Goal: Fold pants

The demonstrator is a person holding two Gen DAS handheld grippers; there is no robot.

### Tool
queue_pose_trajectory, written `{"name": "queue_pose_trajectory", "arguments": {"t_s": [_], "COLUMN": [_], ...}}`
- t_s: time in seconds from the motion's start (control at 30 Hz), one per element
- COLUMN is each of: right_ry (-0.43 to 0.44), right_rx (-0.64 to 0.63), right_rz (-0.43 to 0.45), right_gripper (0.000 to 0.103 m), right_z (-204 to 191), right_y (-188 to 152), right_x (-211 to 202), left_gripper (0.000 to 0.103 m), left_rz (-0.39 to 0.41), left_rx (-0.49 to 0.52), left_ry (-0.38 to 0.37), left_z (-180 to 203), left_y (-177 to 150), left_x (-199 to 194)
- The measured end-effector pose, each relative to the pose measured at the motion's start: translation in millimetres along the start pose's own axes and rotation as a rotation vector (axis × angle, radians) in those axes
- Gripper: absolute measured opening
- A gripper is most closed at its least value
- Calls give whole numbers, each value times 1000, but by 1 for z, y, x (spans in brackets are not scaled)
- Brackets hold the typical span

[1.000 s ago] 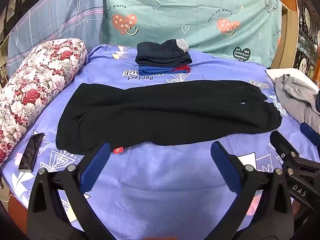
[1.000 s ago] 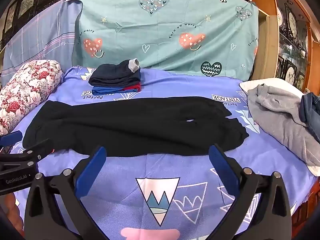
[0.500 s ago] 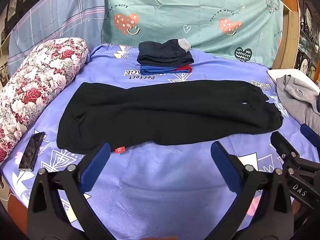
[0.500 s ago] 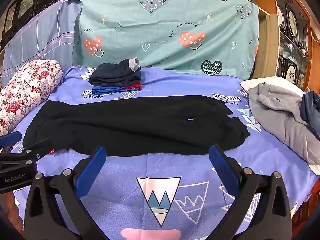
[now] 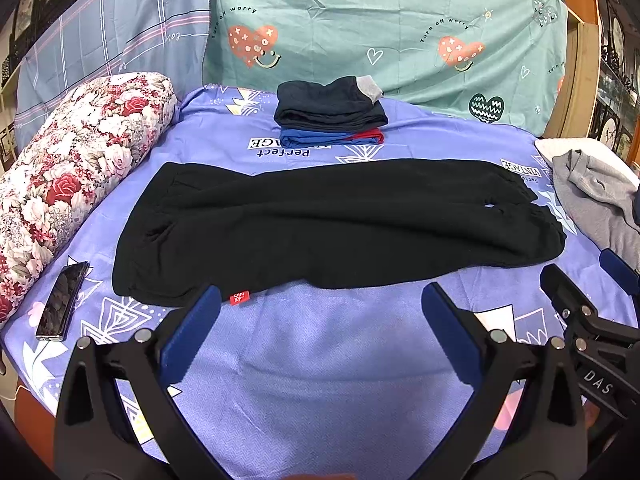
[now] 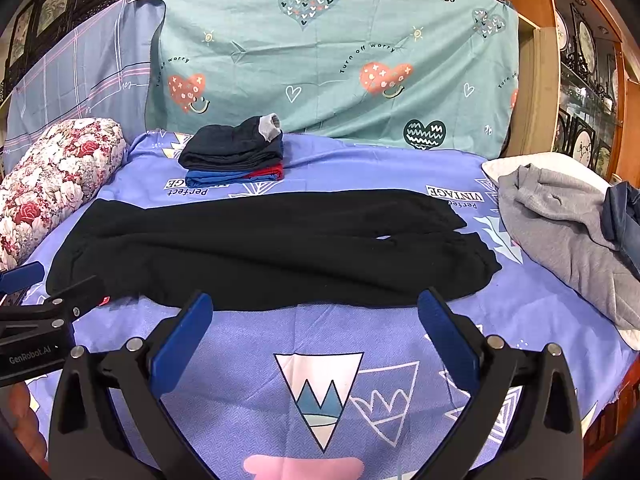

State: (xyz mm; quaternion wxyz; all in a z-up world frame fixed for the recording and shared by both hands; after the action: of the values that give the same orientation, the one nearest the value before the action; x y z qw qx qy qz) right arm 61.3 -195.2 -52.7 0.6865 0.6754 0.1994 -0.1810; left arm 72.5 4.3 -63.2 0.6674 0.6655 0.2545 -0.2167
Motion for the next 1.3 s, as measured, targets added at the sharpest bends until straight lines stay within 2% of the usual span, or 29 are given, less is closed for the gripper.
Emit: {"name": "queue_pose_trajectory", "arguments": {"t_s": [1.3], "right_ry": [6], "right_rx": [-1], "right_rz": [-13], "right_gripper": [102], "right_z": [-2], "right_y": [-1], "right_x": [4], "left_gripper": [101], "left_rz": [-7], "left_rx": [-4], "left_ry": [-1], "left_z": [0], "left_y": [2], "left_x": [4]}}
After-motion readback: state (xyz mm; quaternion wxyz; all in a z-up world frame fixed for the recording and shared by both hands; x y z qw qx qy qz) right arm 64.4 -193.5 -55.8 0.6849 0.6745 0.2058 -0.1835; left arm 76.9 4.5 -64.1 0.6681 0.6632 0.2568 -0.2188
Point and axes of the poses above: each gripper's, at about its wrist camera, not at the fingertips, and x roughly the way its jaws point, z to its right, y to its top, the point moved 9 cm from there along x, roughly the way its jaws point, and after that the axes turned 2 degrees about y, right-handed, at the moved point
